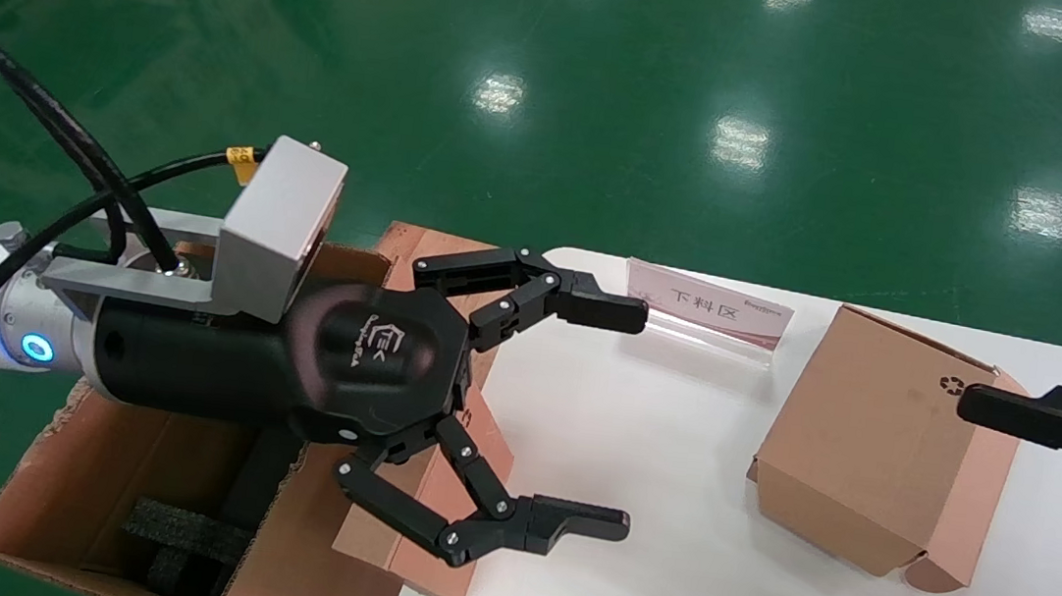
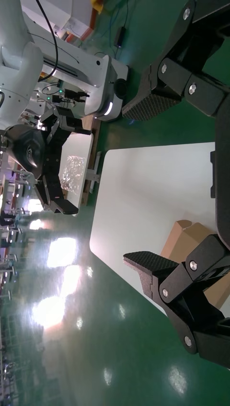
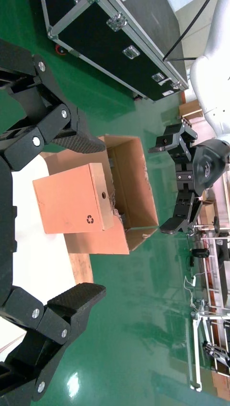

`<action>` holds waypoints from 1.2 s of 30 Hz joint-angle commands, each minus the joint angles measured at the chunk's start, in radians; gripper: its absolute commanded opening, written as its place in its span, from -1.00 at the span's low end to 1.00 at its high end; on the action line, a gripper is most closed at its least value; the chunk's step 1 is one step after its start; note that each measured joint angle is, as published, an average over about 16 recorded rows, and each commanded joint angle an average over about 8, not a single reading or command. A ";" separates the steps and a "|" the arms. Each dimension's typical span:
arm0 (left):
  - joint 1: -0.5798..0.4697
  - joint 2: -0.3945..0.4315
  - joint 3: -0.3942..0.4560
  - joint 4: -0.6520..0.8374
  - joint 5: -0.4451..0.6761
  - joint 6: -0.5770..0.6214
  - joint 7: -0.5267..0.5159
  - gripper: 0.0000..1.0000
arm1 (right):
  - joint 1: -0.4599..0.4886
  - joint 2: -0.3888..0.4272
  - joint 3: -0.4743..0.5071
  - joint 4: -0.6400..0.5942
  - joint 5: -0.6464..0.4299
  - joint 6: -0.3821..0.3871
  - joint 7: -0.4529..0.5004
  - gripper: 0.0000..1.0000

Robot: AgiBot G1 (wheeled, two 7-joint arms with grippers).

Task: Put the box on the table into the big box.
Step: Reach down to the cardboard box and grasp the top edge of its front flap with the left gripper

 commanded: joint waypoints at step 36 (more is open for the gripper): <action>0.000 0.000 0.000 0.000 0.000 0.000 0.000 1.00 | 0.000 0.000 0.000 0.000 0.000 0.000 0.000 1.00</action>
